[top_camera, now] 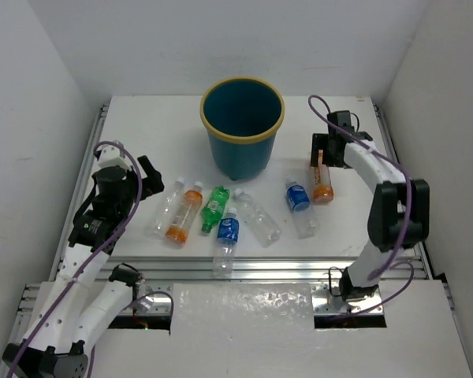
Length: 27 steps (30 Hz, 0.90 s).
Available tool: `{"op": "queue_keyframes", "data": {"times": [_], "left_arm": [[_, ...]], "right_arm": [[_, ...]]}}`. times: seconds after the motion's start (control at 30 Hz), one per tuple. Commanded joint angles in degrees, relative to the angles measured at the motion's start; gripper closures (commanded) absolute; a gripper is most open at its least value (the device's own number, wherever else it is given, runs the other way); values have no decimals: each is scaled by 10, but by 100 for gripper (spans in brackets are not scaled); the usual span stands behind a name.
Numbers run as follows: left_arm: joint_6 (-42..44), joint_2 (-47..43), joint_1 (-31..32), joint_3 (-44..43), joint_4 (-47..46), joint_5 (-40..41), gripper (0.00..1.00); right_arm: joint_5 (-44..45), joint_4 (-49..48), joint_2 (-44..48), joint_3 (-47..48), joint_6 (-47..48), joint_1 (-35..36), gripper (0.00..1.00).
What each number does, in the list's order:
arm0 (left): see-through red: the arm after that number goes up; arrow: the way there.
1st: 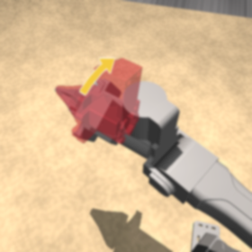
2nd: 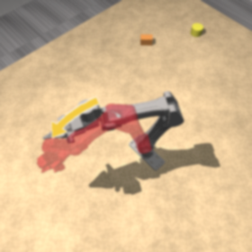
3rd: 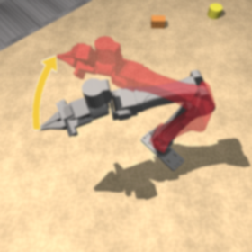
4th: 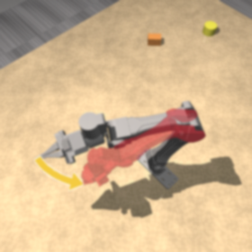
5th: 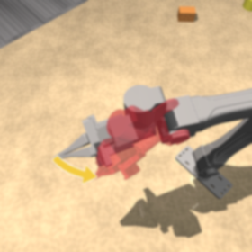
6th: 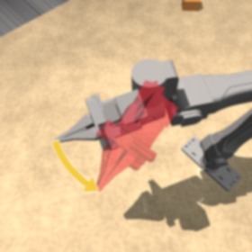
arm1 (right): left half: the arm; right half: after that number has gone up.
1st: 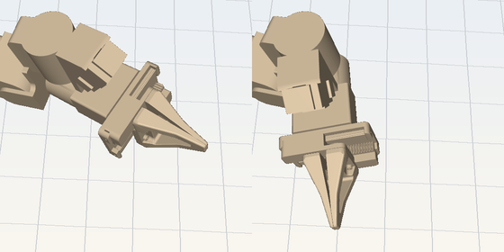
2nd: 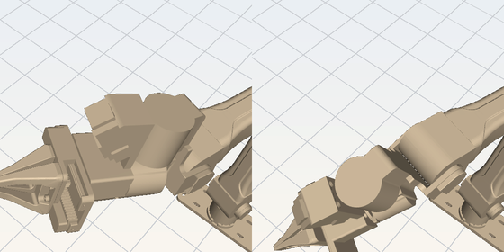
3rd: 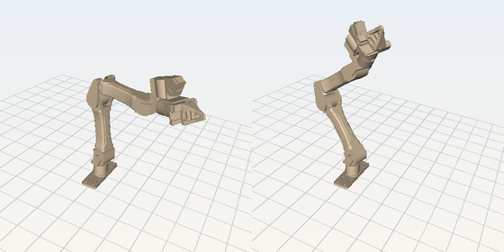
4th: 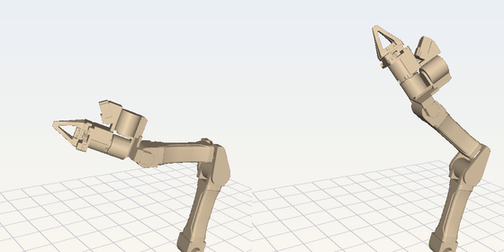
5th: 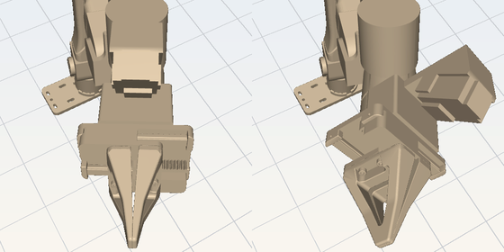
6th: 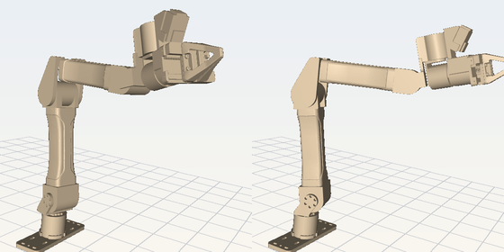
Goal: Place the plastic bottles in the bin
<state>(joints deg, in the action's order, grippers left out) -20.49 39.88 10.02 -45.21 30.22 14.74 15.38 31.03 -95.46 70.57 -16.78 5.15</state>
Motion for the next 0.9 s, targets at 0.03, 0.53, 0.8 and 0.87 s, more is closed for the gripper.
{"op": "queue_keyframes", "data": {"times": [0.03,0.53,0.8,0.87], "left_arm": [[-4,-1,-1,-18,-14,-9,0],[-4,6,-1,-17,-14,-9,0],[-2,10,-3,-18,-17,-15,0],[-1,8,-4,-17,-17,-13,0]], "right_arm": [[-27,-8,-95,75,40,-19,7],[-67,5,-114,106,39,-49,73],[-143,-107,155,81,12,-27,76],[-228,-175,200,63,-8,-22,76]]}}
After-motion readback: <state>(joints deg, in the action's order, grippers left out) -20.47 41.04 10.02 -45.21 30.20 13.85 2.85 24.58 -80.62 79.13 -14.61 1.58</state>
